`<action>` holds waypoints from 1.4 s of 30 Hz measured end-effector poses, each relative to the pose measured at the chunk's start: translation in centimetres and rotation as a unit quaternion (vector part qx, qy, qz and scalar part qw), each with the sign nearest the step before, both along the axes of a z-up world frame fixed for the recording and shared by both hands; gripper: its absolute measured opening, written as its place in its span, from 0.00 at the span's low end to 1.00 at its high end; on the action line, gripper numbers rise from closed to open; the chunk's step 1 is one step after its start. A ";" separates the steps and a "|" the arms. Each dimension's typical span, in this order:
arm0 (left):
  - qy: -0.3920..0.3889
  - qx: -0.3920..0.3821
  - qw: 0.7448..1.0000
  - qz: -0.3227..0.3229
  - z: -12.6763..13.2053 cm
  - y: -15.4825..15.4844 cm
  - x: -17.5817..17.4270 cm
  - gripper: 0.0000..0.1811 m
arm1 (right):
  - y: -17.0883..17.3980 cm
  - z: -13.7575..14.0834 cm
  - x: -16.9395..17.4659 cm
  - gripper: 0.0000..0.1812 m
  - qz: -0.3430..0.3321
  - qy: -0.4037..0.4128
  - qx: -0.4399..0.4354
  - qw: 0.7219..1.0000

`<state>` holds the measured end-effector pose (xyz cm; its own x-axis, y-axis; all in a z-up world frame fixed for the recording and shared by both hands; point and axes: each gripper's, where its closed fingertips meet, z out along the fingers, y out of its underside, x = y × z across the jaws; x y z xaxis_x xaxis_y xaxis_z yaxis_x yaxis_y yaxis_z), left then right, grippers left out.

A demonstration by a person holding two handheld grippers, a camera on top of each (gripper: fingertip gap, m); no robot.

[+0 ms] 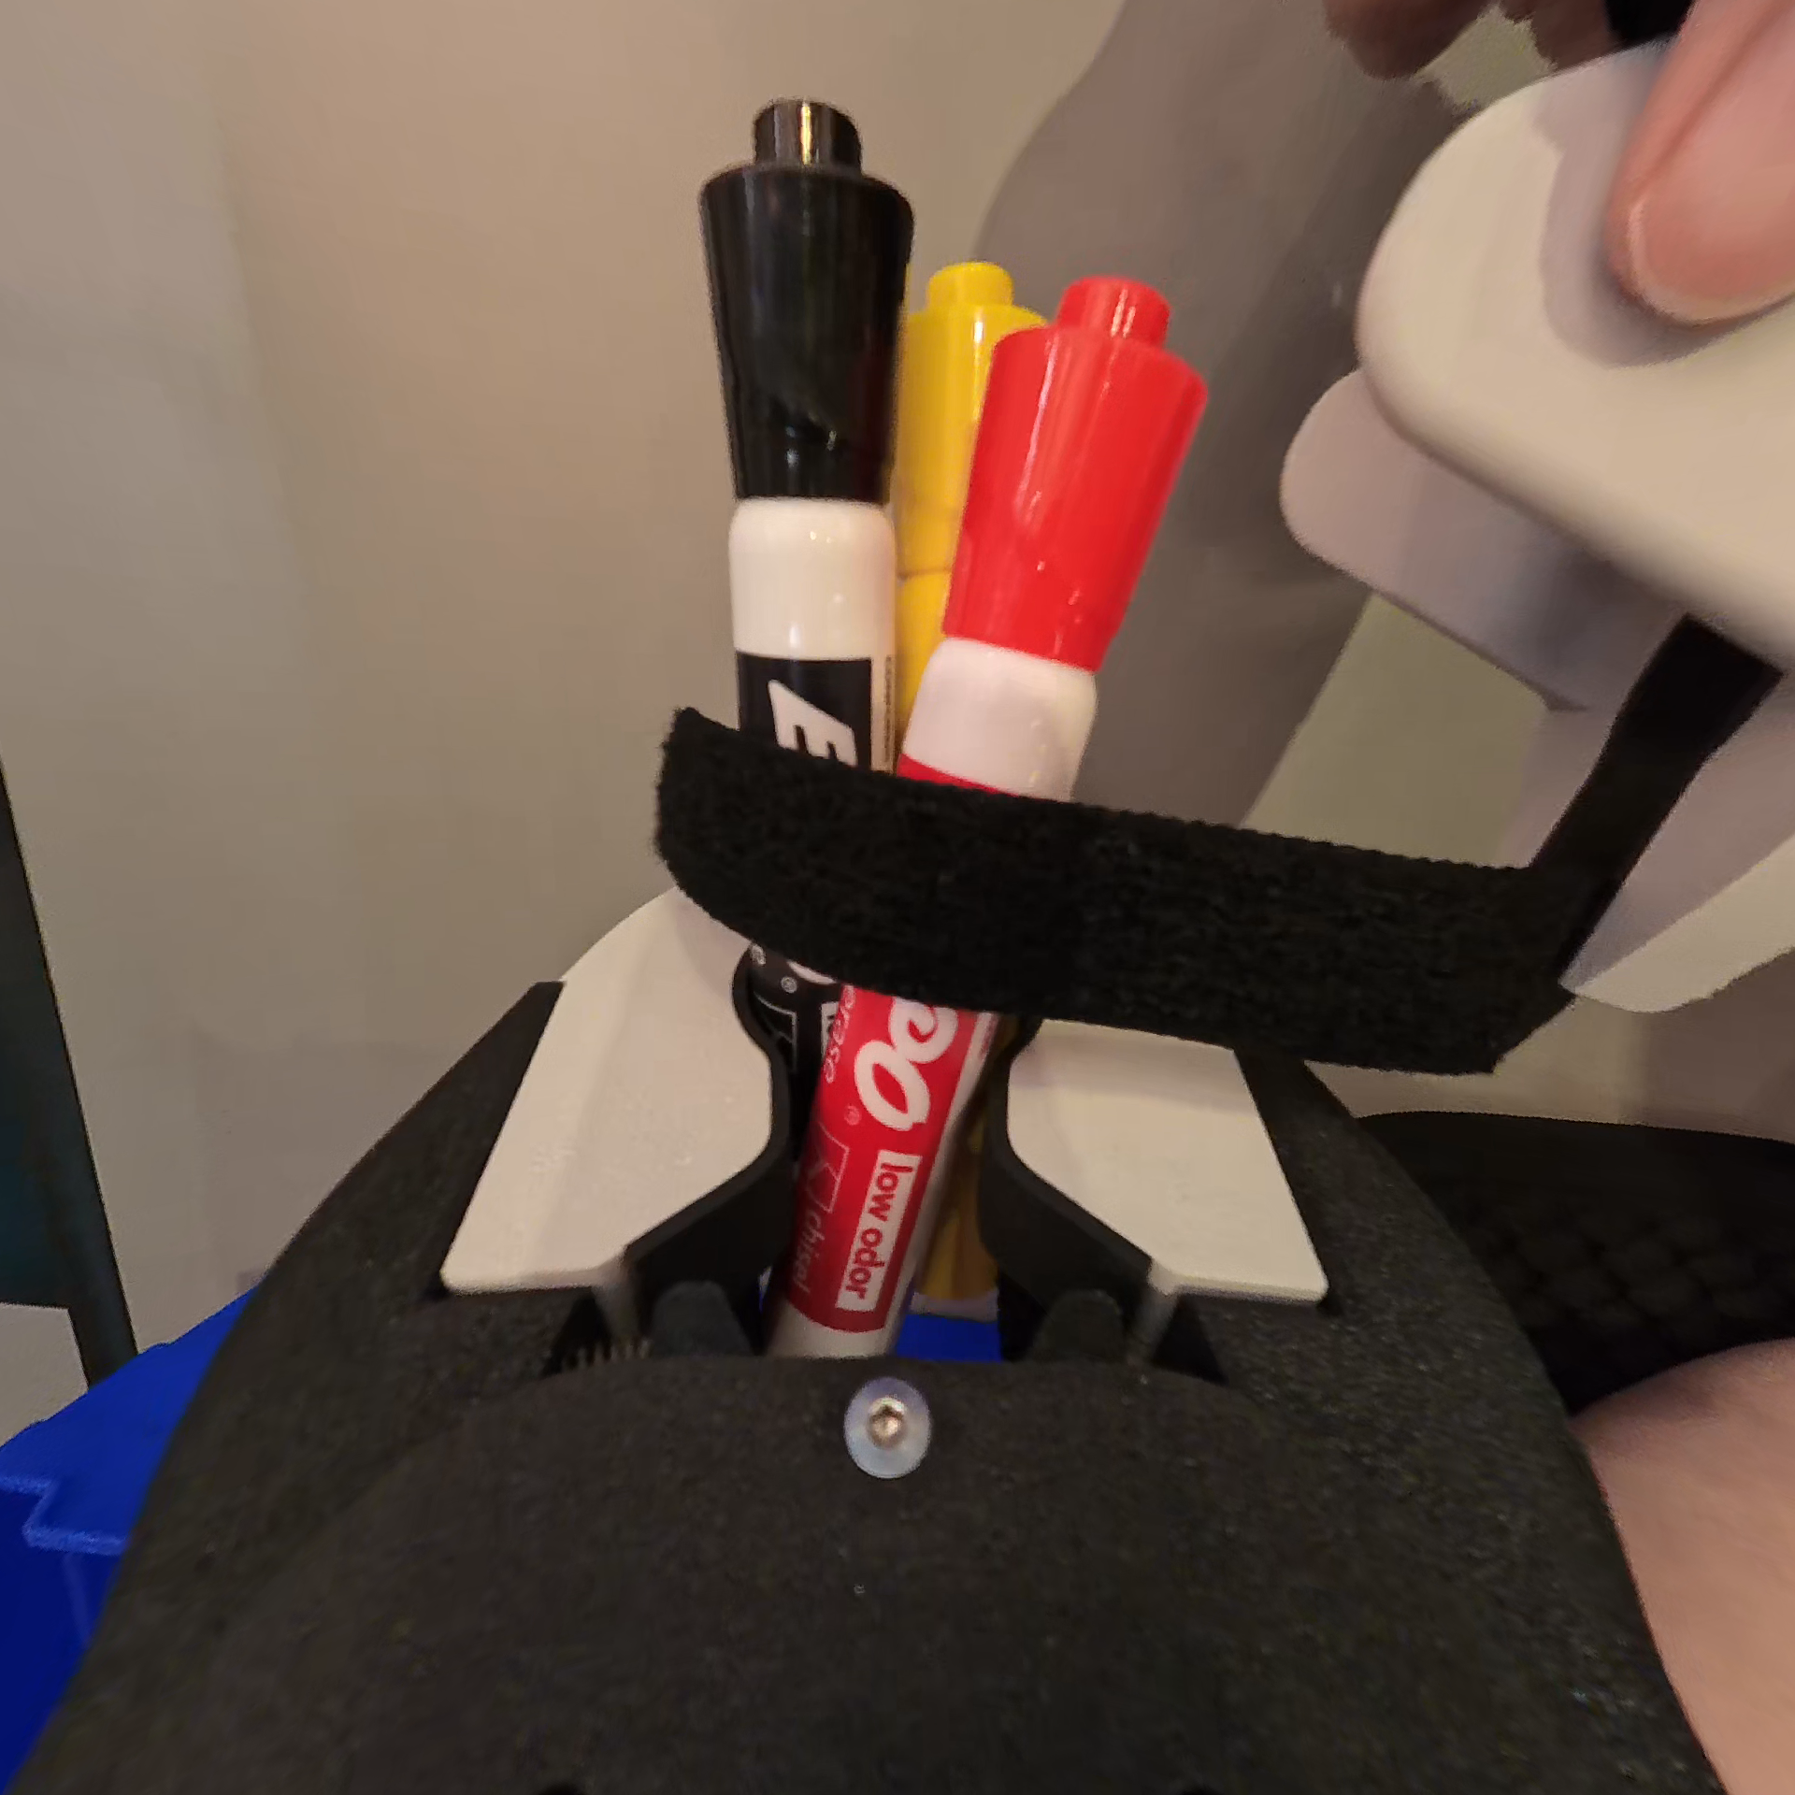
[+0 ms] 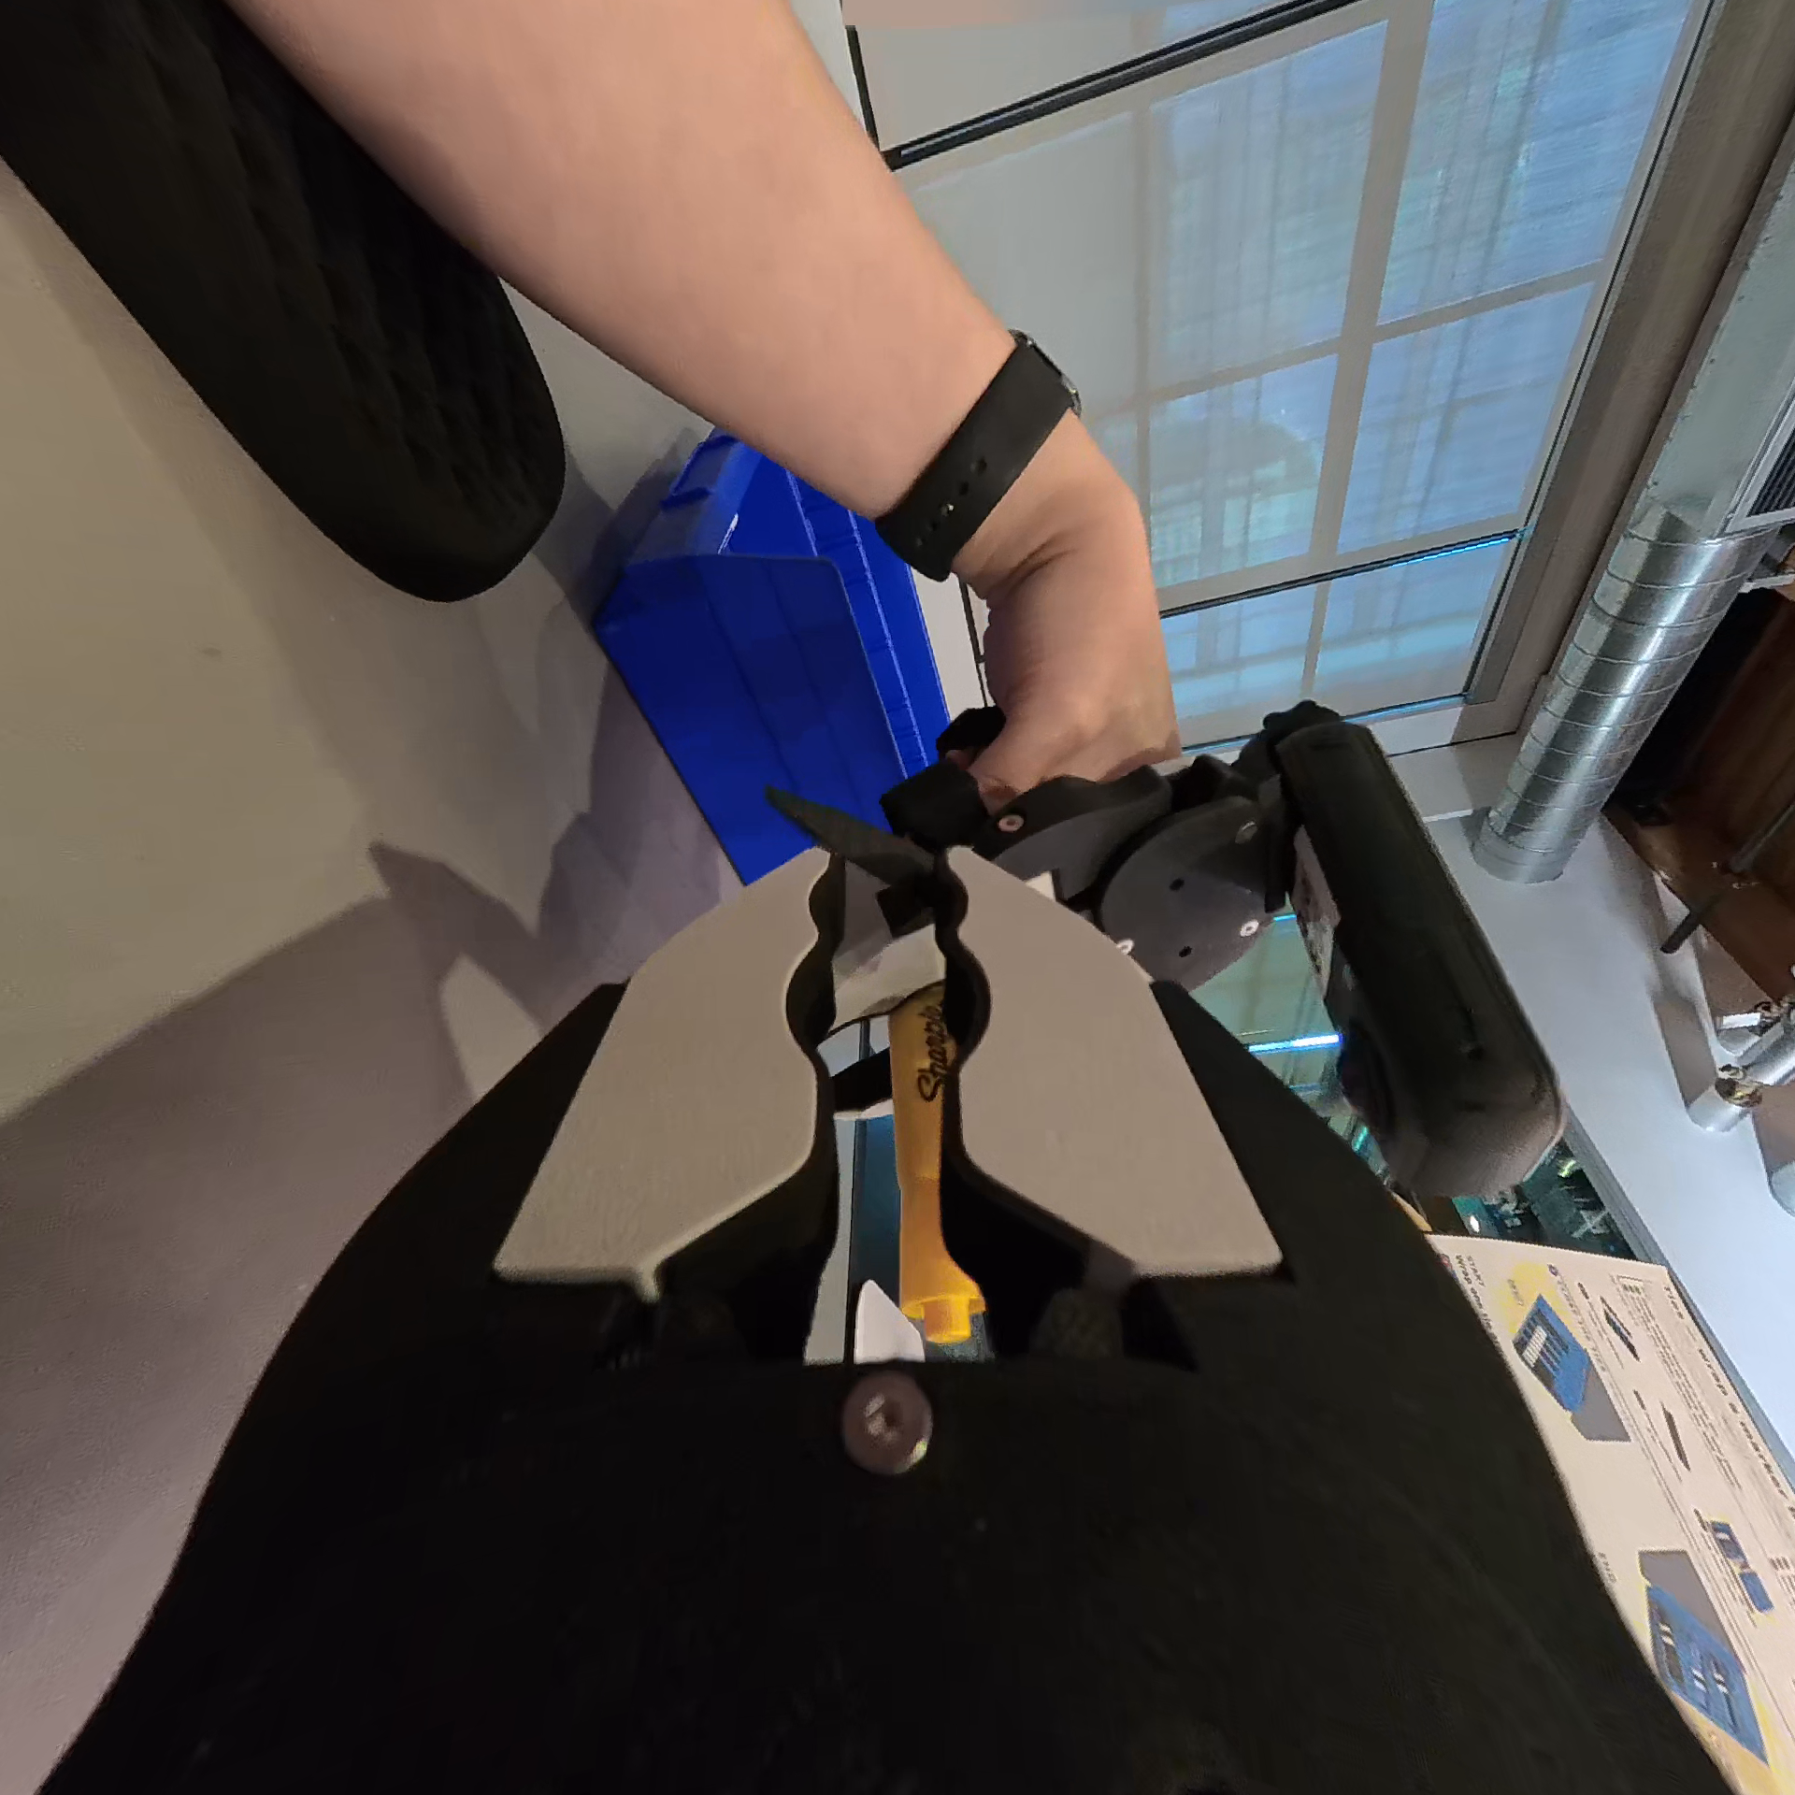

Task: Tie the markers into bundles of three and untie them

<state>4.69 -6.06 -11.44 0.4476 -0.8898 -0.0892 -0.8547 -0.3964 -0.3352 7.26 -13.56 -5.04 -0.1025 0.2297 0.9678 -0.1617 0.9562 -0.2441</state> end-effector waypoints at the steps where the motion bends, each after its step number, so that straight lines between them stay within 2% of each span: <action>1: -0.005 -0.002 1.000 0.000 0.1 -0.1 0.1 0.23 | 0.1 0.0 0.0 0.11 0.000 0.000 -0.002 1.000; 10: -0.027 -0.008 1.000 -0.006 0.5 -0.5 0.6 0.23 | 0.7 0.3 -0.2 0.20 -0.014 0.007 -0.016 1.000; 20: -0.025 -0.010 1.000 -0.005 0.5 -0.5 0.4 0.23 | 1.9 0.1 -0.4 0.25 -0.035 -0.005 -0.029 0.999; 35: -0.030 -0.028 0.999 0.004 0.5 -1.1 0.1 0.23 | 2.5 -0.1 -0.4 0.28 -0.050 -0.006 -0.014 0.999; 42: -0.016 -0.068 0.998 0.004 -0.7 -1.8 0.1 0.23 | 2.3 -1.0 -0.7 0.25 -0.044 -0.029 -0.031 0.998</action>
<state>4.82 -7.84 -12.12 0.4554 -0.8891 0.0464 -0.8409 -0.4466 -0.3057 6.54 -11.27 -6.05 -0.1340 0.2988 0.9449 -0.0610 0.9492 -0.3088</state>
